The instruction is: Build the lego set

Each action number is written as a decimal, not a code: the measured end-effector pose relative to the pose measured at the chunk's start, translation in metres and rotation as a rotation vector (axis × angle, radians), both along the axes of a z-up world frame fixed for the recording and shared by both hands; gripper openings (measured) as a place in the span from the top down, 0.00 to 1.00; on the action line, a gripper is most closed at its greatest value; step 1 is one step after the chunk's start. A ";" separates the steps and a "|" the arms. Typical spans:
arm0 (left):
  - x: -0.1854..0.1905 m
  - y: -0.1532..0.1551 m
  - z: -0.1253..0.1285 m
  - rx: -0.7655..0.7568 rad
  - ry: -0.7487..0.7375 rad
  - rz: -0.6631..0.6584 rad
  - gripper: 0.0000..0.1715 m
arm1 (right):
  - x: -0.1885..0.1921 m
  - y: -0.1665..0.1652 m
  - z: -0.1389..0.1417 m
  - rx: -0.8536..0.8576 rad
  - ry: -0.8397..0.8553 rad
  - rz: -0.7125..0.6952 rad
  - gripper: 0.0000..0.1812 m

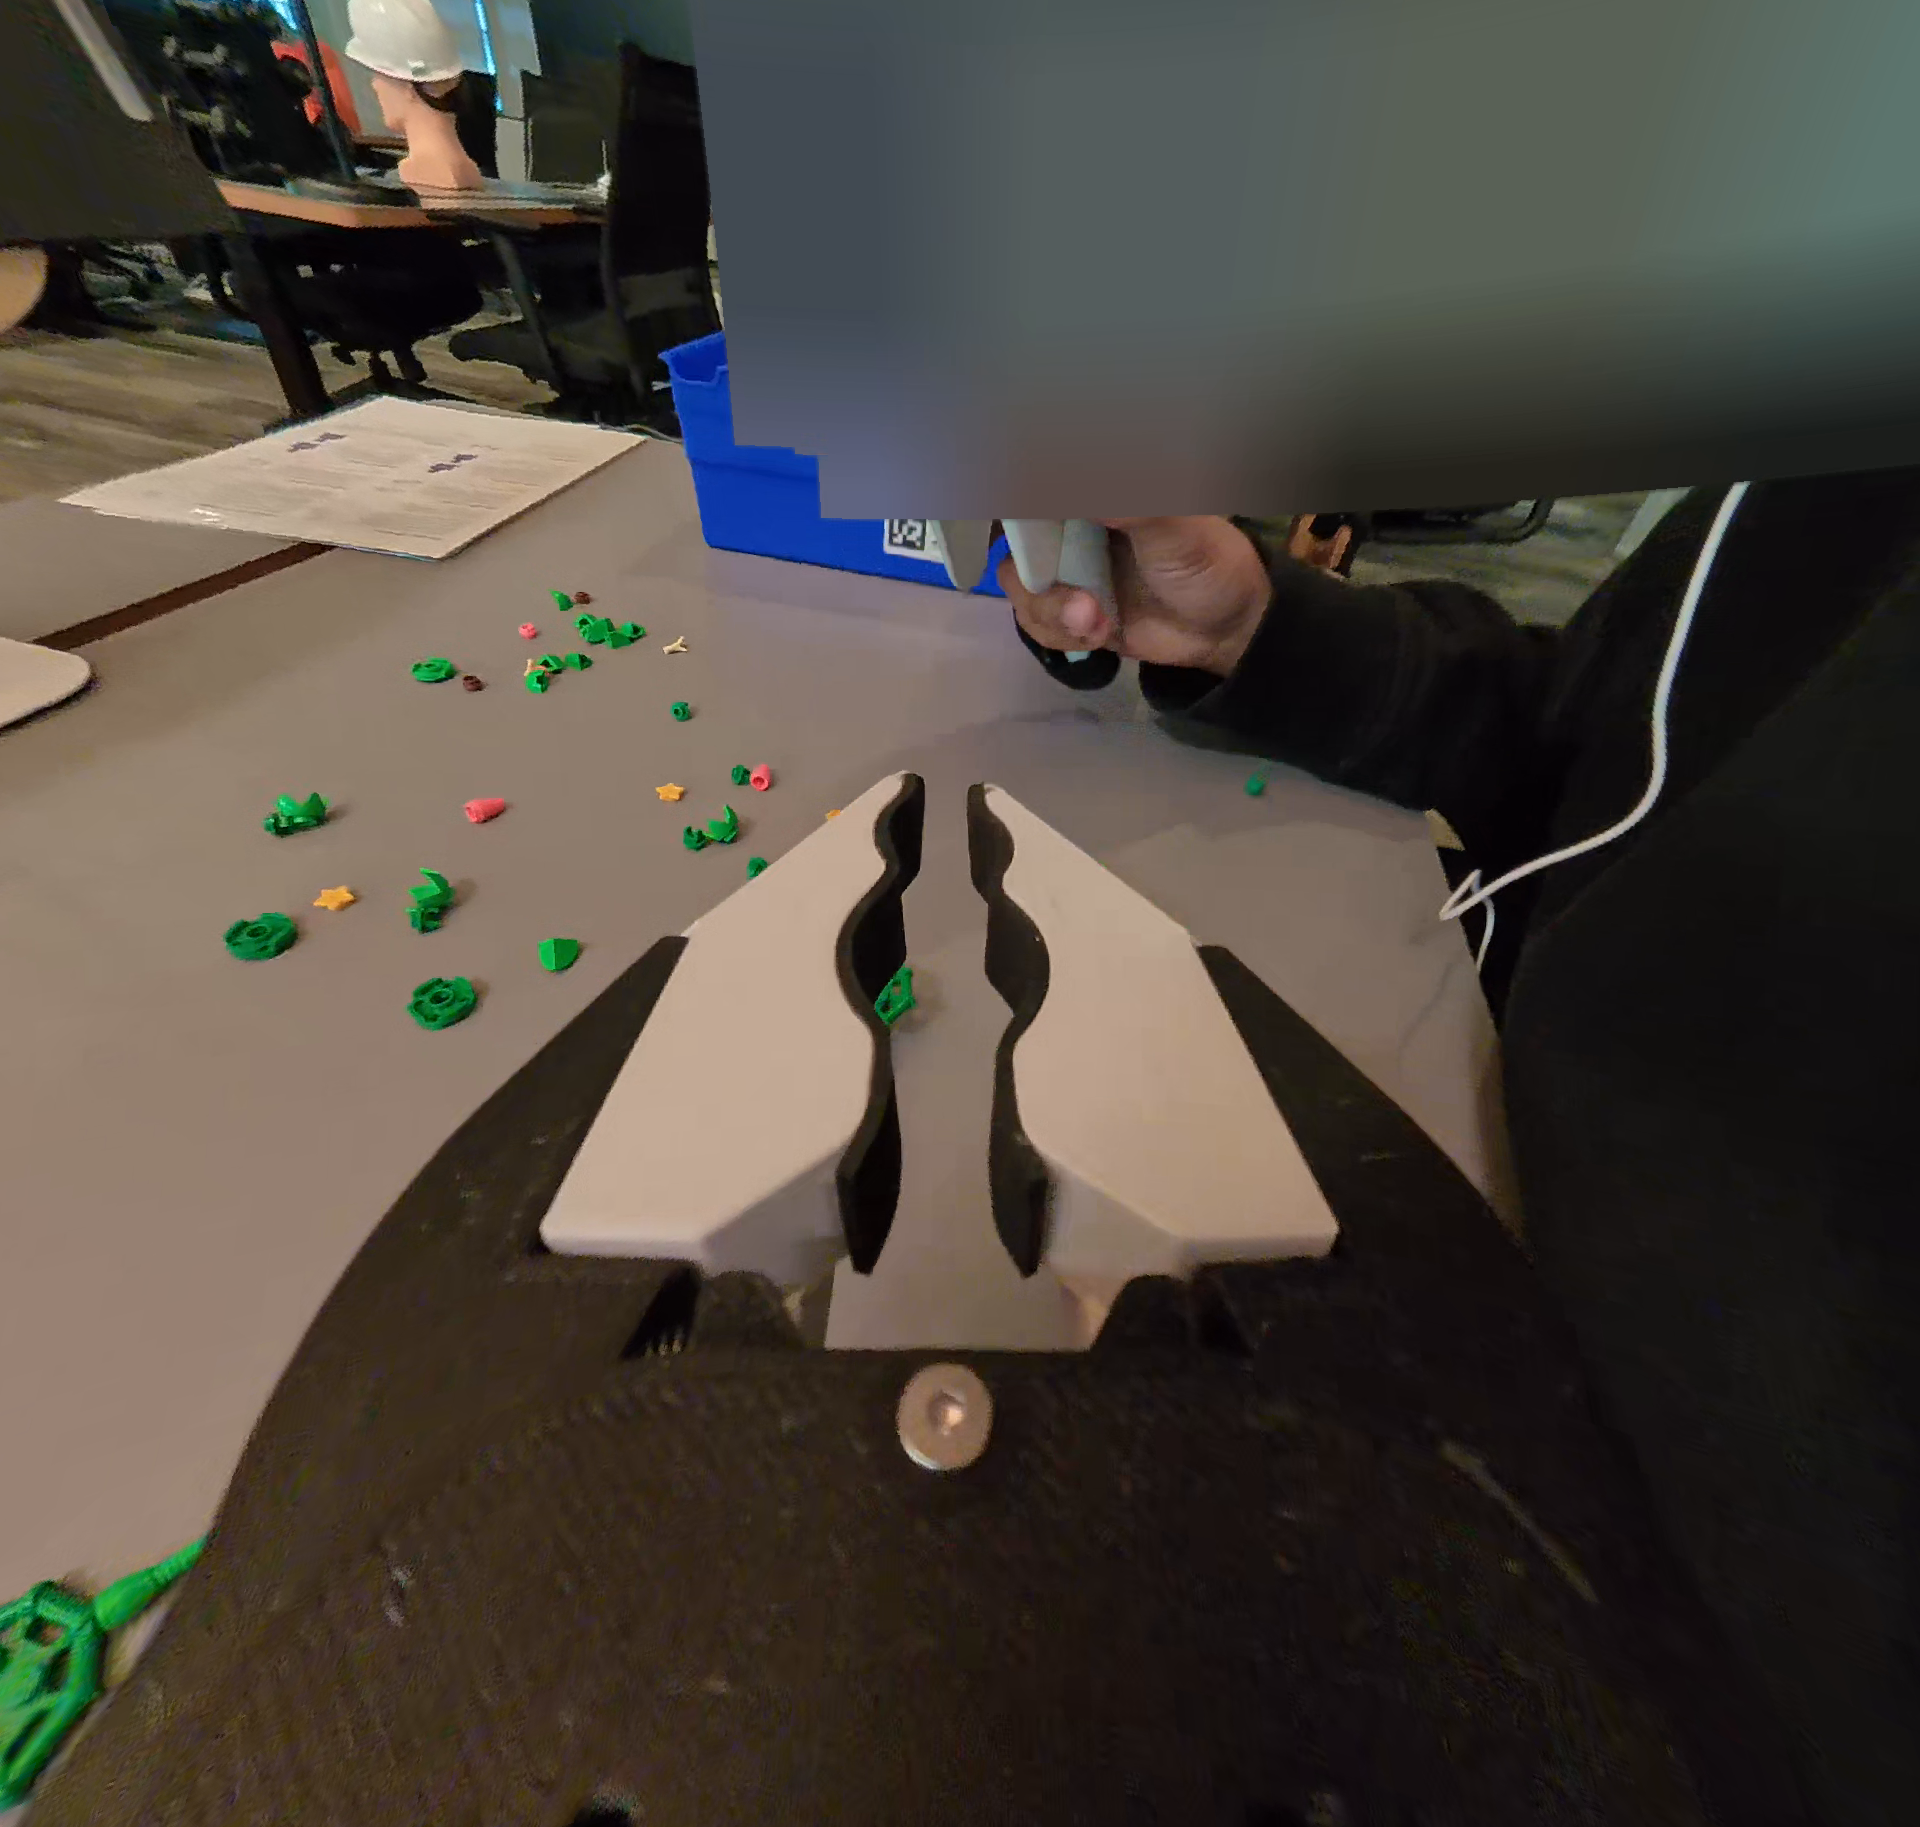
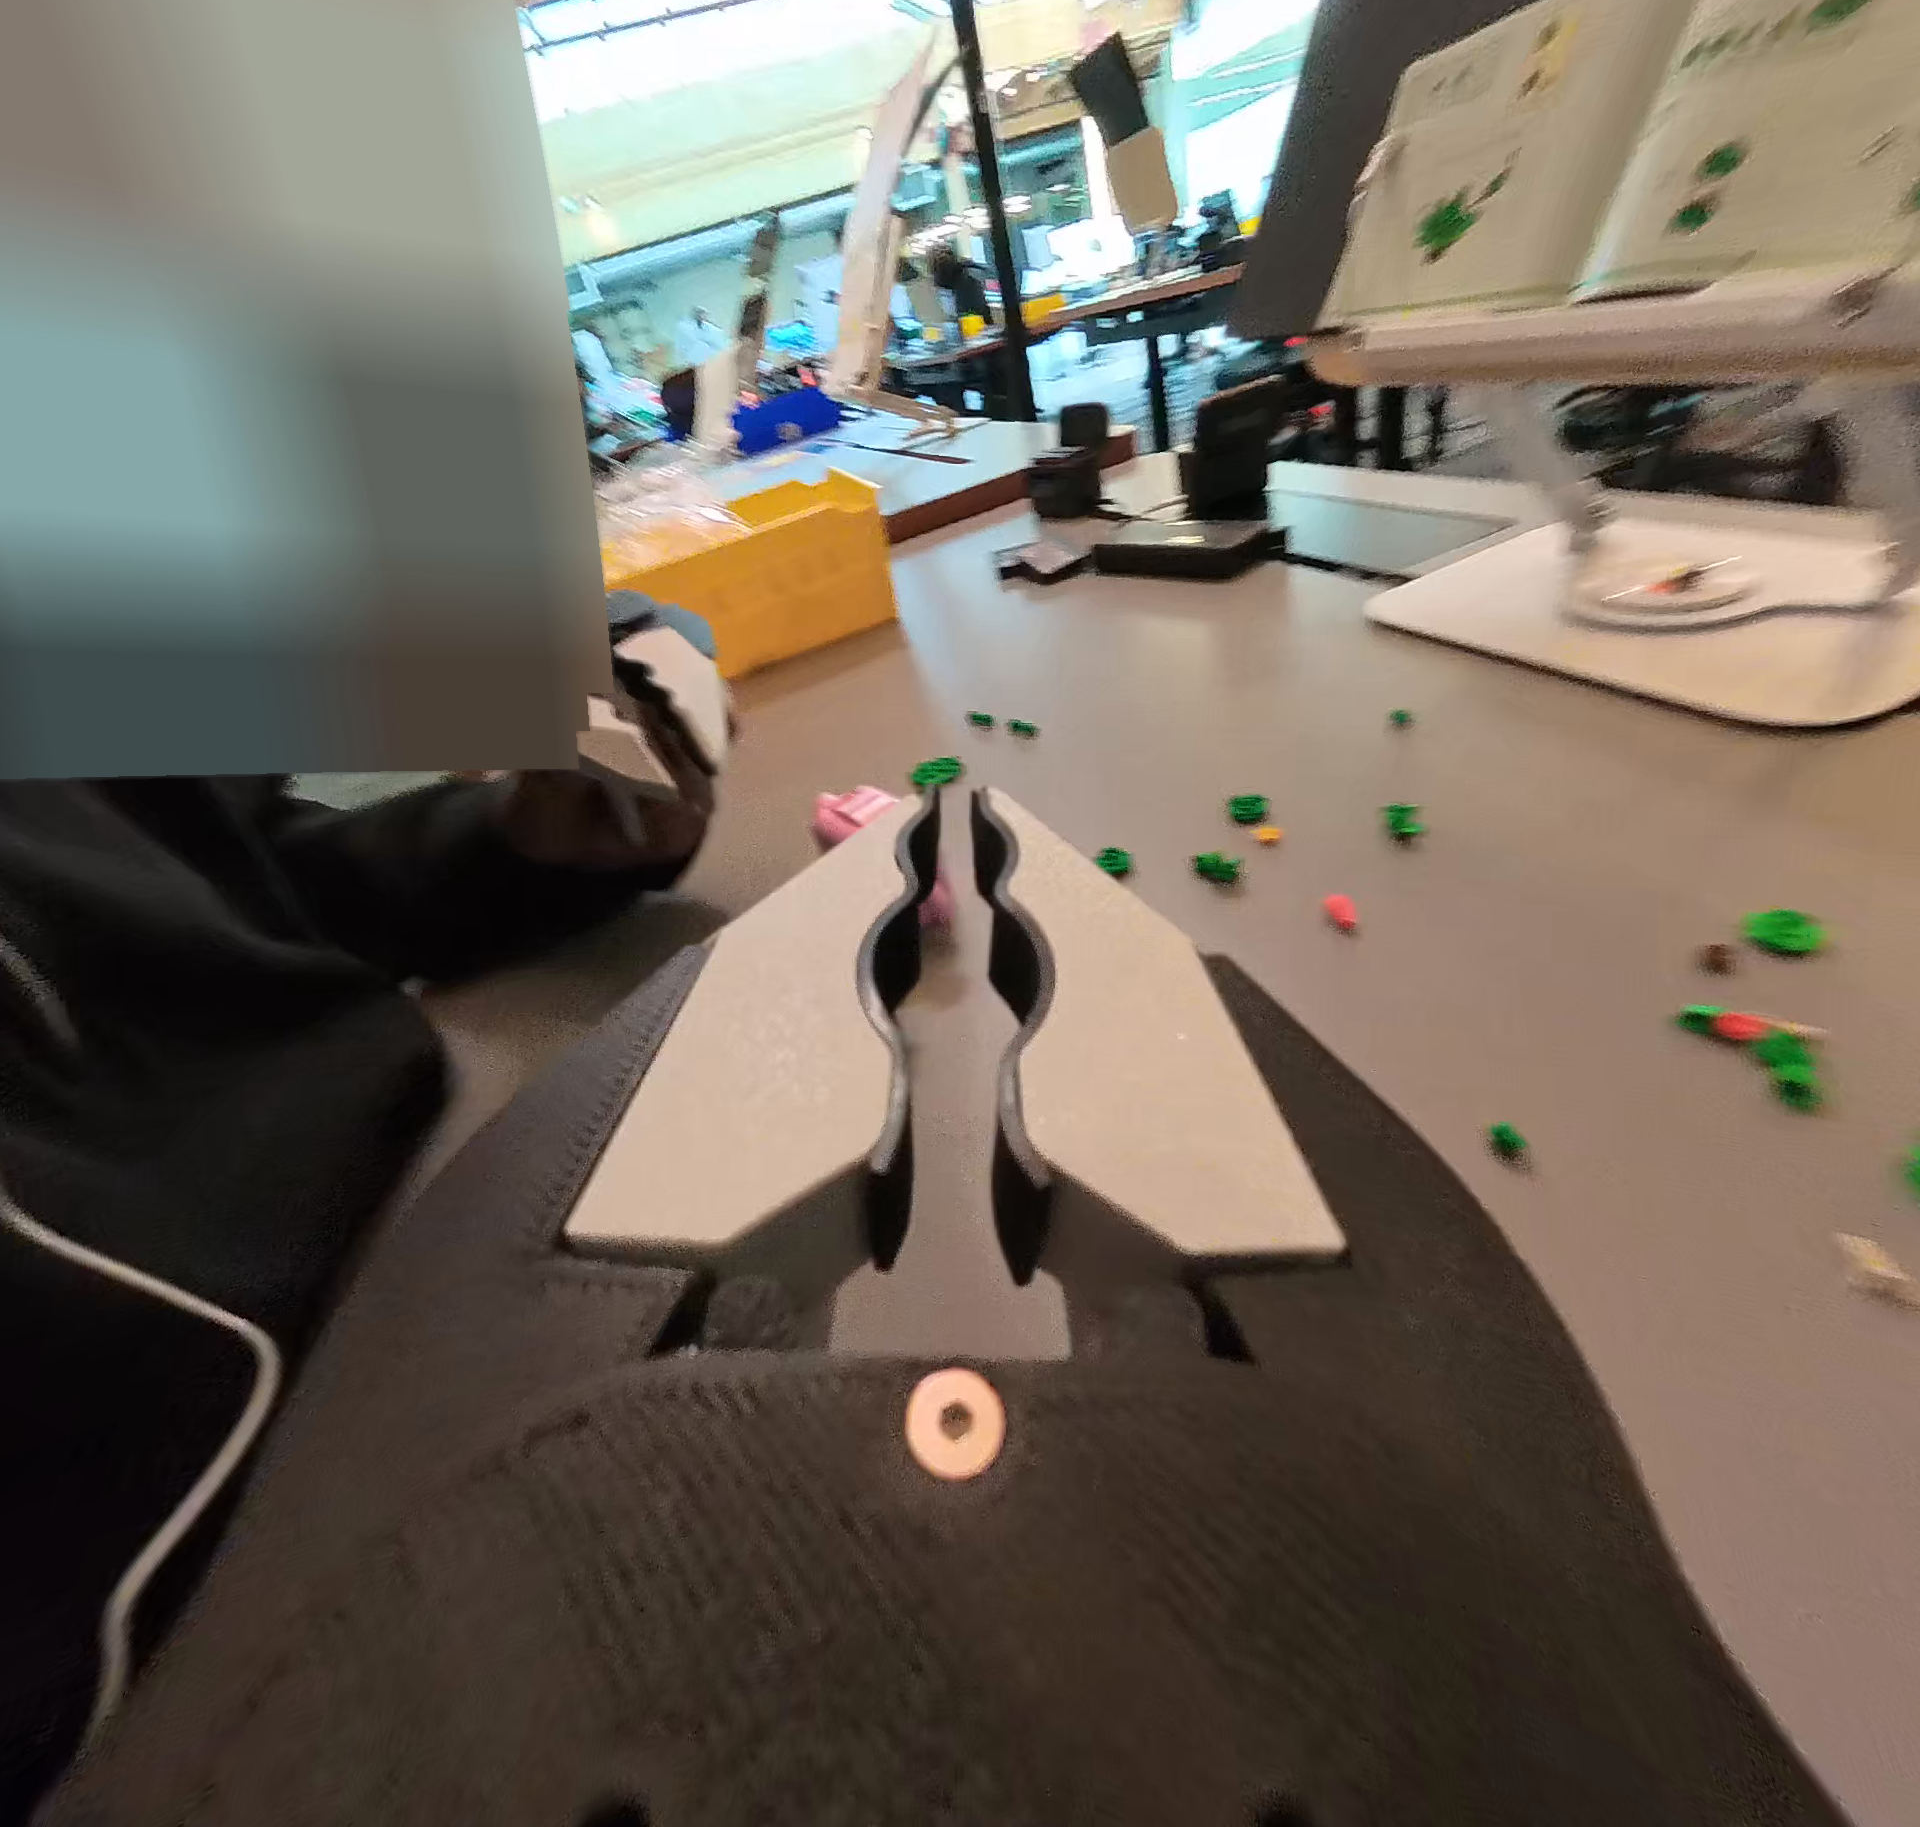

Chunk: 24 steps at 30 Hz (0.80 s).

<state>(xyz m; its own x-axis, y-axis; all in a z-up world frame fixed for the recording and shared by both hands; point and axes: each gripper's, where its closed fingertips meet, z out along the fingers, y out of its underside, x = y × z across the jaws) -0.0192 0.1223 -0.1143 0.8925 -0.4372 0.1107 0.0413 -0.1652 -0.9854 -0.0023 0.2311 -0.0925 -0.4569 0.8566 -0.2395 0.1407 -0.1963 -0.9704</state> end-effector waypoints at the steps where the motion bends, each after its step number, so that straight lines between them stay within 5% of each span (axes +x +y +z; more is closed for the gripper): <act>1: -0.002 0.000 0.002 0.004 -0.018 0.001 0.98 | 0.003 0.006 0.001 0.038 0.010 -0.033 0.97; 11: -0.007 -0.004 0.009 0.012 -0.173 -0.031 0.97 | 0.110 0.040 0.007 0.264 -0.173 -0.389 0.91; 13: -0.006 -0.003 0.008 0.008 -0.171 -0.032 0.97 | 0.131 0.041 -0.013 0.289 -0.255 -0.418 0.91; 19: -0.004 -0.003 0.007 0.010 -0.154 -0.031 0.97 | 0.179 0.004 -0.120 0.327 -0.621 -0.215 0.87; 24: -0.003 -0.003 0.005 0.005 -0.132 -0.023 0.97 | 0.180 0.004 -0.128 0.355 -0.601 -0.221 0.91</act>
<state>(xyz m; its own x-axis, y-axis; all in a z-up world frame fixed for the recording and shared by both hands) -0.0225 0.1198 -0.1095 0.8602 -0.4581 0.2242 0.1671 -0.1623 -0.9725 0.1775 0.2356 -0.2205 -0.1415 0.9863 -0.0850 0.6624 0.0305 -0.7485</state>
